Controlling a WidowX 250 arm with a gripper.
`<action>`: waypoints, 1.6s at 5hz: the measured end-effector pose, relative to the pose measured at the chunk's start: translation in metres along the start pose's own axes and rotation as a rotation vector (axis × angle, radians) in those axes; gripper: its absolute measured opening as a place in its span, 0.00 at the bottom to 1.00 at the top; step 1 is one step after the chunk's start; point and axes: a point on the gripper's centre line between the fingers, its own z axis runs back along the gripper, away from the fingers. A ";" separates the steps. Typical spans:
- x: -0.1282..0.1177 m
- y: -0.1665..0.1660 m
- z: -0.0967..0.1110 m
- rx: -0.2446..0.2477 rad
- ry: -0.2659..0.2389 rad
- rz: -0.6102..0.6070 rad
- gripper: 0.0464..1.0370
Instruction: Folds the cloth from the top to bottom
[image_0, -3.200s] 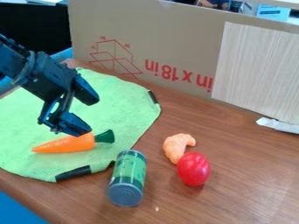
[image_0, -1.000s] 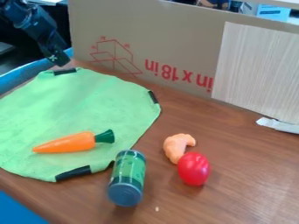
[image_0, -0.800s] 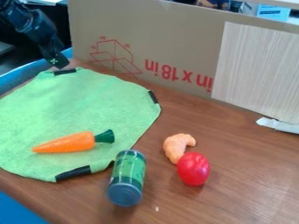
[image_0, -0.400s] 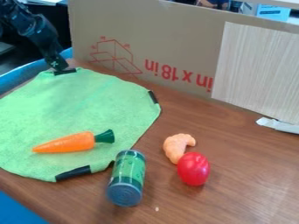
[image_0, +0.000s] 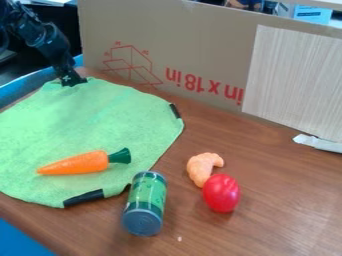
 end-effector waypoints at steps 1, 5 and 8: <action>0.000 0.003 -0.001 0.023 -0.002 0.006 0.61; -0.006 -0.003 -0.010 0.037 0.009 0.027 0.74; -0.008 0.001 -0.013 0.080 0.007 0.035 0.63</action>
